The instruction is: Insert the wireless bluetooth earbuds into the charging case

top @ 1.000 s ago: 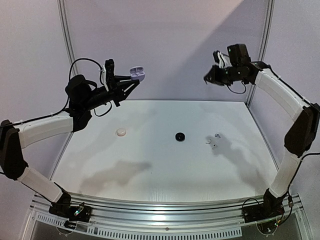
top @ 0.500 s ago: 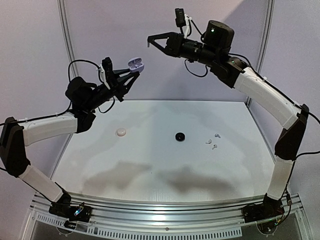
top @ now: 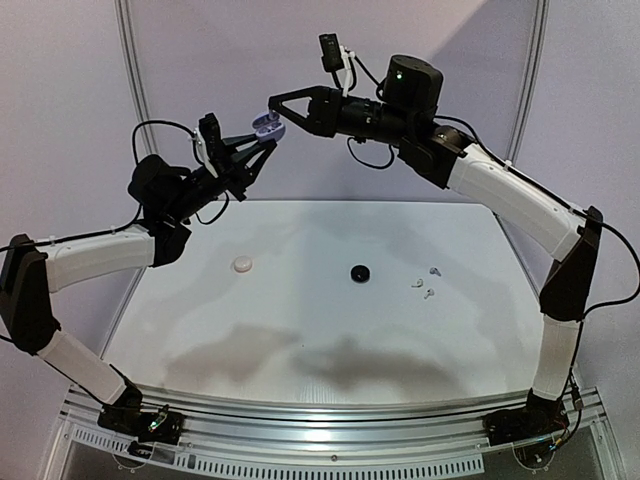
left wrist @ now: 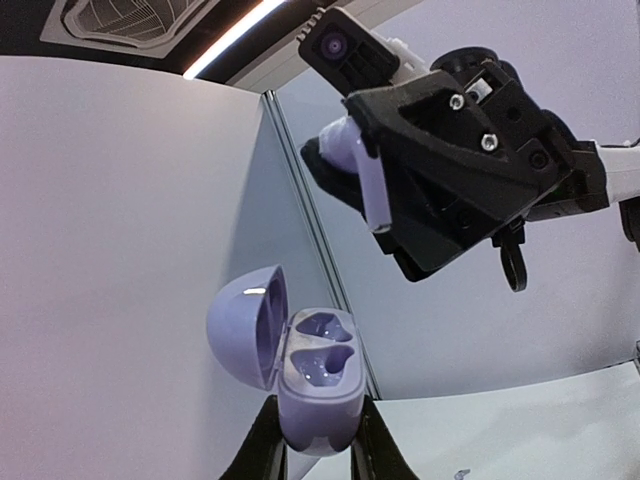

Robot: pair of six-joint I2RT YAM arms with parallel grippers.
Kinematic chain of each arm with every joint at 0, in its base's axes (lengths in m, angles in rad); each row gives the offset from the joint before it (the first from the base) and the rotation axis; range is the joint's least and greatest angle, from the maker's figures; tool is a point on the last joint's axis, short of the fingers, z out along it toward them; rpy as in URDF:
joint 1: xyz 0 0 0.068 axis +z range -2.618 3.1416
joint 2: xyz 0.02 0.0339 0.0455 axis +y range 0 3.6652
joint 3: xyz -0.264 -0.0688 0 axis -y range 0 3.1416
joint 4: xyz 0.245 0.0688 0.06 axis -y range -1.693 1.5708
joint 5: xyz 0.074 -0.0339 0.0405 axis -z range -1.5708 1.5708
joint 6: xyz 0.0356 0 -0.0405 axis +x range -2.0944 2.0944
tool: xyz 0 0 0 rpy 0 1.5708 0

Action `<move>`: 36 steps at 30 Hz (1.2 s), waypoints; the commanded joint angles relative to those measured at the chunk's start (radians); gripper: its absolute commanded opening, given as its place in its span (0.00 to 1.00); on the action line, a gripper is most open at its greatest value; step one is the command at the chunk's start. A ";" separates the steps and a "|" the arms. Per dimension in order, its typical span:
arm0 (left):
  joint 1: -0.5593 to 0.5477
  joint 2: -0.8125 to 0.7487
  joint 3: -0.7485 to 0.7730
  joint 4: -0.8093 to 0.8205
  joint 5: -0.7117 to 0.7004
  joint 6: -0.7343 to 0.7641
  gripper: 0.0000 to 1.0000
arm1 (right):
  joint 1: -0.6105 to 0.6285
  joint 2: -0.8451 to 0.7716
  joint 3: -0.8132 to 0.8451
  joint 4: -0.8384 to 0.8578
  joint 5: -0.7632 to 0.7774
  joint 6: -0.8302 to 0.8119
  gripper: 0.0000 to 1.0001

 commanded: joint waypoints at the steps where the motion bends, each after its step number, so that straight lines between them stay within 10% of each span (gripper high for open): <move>1: -0.014 -0.027 -0.020 0.024 -0.004 0.018 0.00 | 0.001 0.014 -0.014 -0.036 0.022 -0.039 0.08; 36: -0.014 -0.033 -0.030 0.055 0.021 0.021 0.00 | 0.002 0.048 -0.024 -0.187 0.132 -0.160 0.10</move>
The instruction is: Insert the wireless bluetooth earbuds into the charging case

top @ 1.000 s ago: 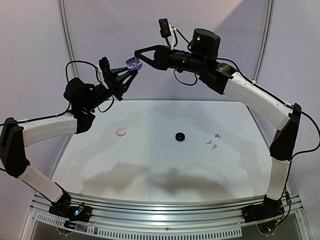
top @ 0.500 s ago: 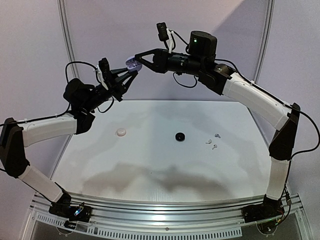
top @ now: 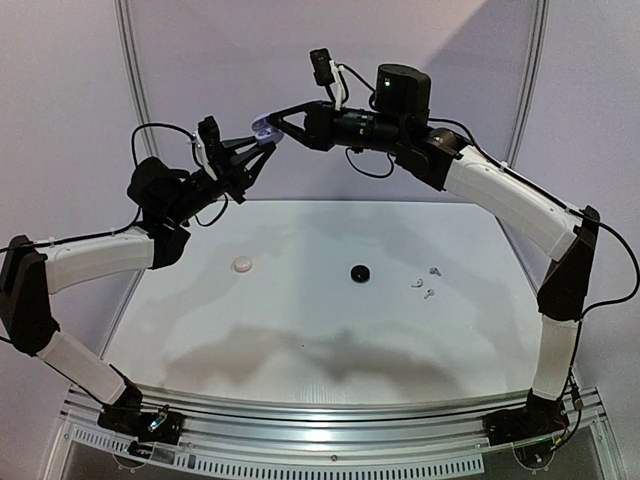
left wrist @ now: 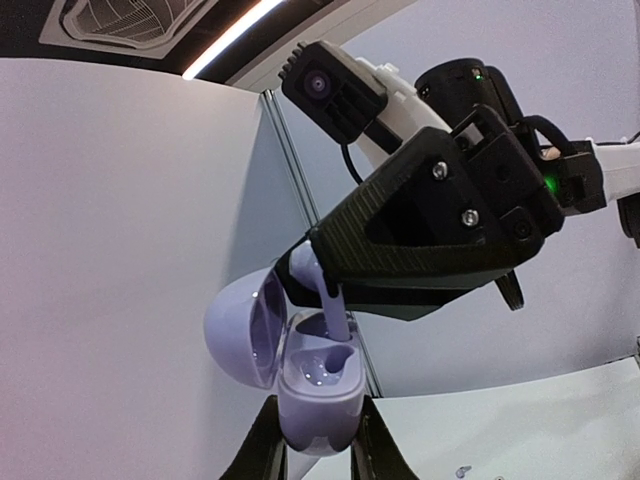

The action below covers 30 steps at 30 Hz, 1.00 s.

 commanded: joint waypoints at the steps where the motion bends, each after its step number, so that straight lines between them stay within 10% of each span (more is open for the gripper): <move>1: -0.014 -0.025 -0.012 0.041 0.015 0.007 0.00 | 0.002 0.035 -0.020 -0.076 0.056 -0.036 0.12; 30: -0.010 -0.041 -0.018 -0.103 0.074 -0.210 0.00 | 0.001 0.001 -0.004 -0.184 0.316 -0.120 0.35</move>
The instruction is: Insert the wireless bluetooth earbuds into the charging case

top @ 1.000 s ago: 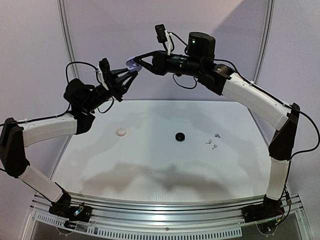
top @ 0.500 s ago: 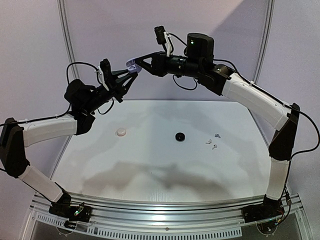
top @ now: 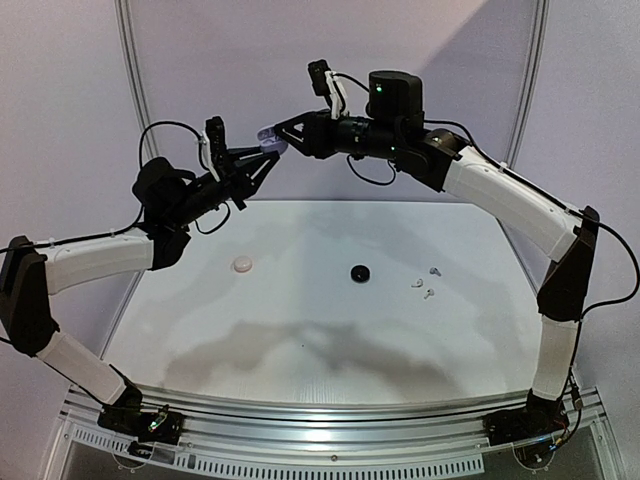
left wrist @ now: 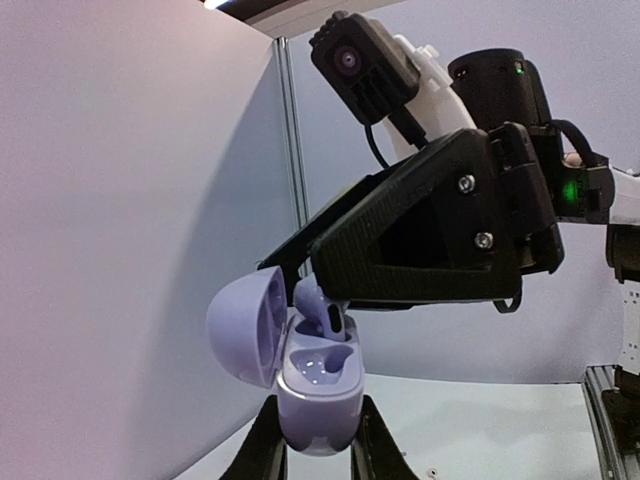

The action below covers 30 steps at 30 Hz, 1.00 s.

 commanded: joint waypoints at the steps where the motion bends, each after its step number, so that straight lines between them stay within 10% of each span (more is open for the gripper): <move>1: -0.013 -0.038 -0.008 0.005 0.071 -0.035 0.00 | -0.005 0.003 -0.001 -0.067 0.125 -0.031 0.36; 30: -0.013 -0.046 -0.023 -0.011 0.074 -0.025 0.00 | -0.009 -0.049 0.031 -0.032 -0.016 -0.004 0.69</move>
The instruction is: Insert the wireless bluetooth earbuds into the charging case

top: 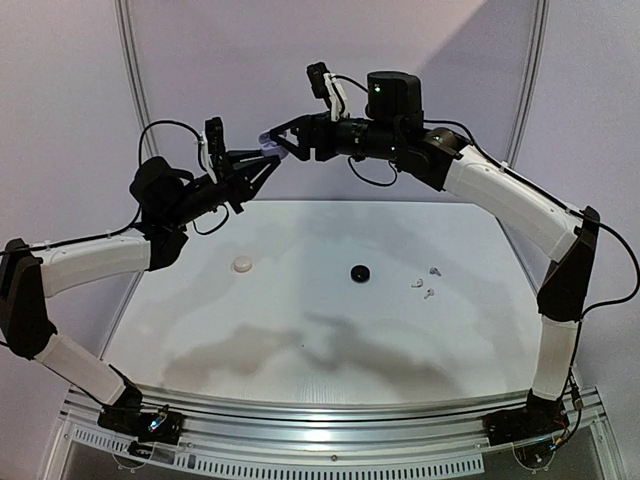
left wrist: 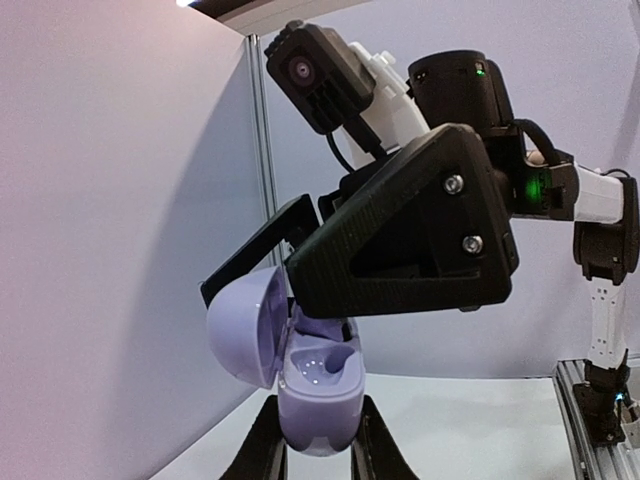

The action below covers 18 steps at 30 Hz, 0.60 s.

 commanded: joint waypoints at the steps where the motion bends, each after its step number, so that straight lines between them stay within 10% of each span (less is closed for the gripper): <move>1: -0.012 -0.026 -0.020 0.010 0.012 0.008 0.00 | -0.012 -0.054 0.021 0.021 -0.031 0.011 0.70; 11: -0.012 -0.036 -0.033 -0.009 0.004 -0.010 0.00 | -0.065 -0.144 -0.001 0.140 -0.146 0.132 0.74; 18: -0.012 -0.049 -0.048 -0.016 -0.004 -0.007 0.00 | -0.237 -0.193 -0.048 -0.269 0.268 0.221 0.63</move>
